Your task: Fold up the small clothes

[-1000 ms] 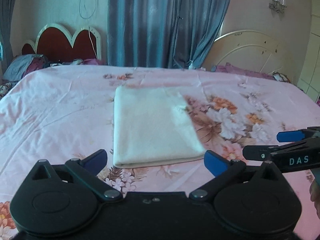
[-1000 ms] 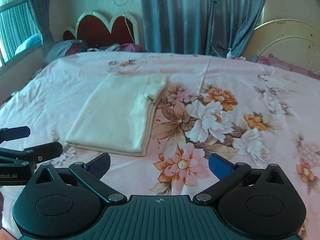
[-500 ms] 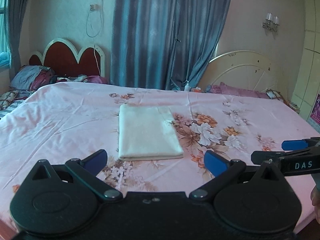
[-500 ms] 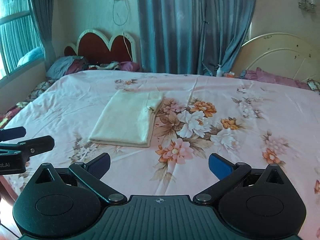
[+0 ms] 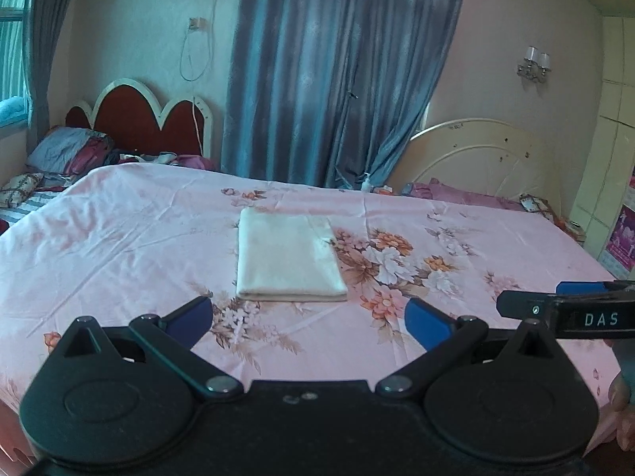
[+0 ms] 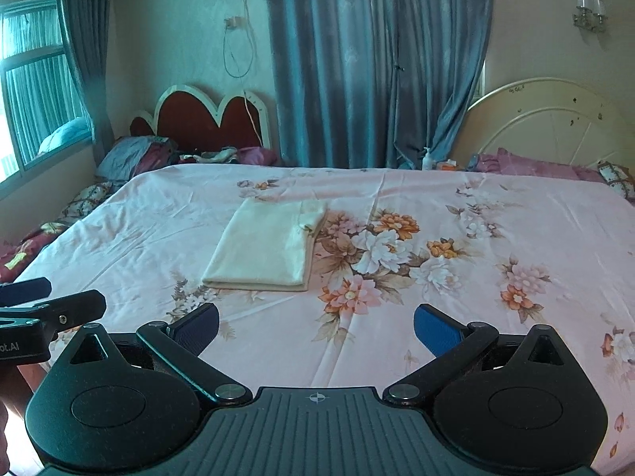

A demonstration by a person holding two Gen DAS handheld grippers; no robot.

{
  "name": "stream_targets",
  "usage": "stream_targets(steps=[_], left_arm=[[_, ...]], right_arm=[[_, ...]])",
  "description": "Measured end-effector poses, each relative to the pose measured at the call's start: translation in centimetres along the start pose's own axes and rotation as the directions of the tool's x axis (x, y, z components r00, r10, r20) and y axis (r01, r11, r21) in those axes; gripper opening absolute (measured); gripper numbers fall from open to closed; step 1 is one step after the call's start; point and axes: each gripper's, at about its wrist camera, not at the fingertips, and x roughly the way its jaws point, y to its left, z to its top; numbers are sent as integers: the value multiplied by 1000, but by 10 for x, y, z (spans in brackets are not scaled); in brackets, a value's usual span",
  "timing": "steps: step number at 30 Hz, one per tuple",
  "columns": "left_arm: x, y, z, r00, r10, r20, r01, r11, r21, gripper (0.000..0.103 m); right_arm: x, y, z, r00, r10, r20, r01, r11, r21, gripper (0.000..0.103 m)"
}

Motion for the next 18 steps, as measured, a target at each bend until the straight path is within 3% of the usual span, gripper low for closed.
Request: stream_targets(steps=[18], left_arm=[[-19, -3, -1, 999, -6, 51, 4, 1000, 27, 103]], right_arm=[[-19, 2, 0, 999, -19, 28, 19, 1000, -14, 103]])
